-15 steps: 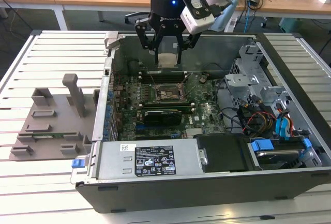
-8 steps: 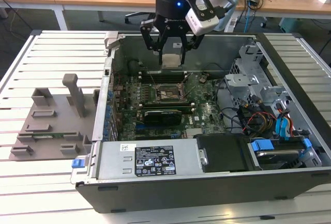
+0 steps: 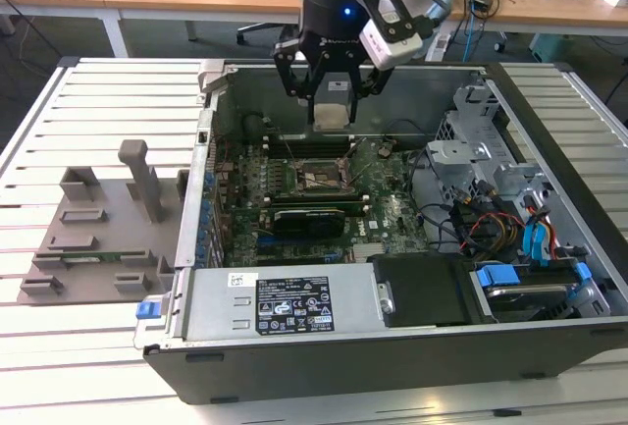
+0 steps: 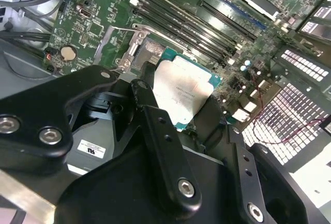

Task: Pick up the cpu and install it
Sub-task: 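Pick up the cpu and move it towards the insertion slot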

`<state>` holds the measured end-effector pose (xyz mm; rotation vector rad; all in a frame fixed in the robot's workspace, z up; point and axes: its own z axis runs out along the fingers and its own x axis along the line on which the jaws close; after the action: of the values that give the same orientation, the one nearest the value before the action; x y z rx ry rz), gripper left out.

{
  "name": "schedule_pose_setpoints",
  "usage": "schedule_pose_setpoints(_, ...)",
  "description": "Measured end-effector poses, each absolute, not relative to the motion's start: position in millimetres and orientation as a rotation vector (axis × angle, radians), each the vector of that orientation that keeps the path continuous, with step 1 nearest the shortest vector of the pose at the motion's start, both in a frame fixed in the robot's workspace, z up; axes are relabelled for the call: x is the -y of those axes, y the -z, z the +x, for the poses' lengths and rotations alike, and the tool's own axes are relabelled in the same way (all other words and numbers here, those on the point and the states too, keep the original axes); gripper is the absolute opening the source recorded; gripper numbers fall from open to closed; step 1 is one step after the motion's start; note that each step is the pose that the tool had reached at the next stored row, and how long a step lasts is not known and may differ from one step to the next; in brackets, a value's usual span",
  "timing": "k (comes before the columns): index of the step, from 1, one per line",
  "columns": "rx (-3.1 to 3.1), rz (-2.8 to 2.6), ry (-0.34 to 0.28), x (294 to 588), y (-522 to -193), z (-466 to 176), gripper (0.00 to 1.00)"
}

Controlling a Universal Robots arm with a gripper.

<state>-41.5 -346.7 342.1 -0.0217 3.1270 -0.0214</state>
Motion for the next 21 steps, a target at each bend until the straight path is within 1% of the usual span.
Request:
schedule_pose_setpoints(12,-3.127,-0.022,0.022,345,-336,-32,0.55)
schedule_pose_setpoints(21,-3.127,-0.022,0.021,338,-327,-30,0.55)
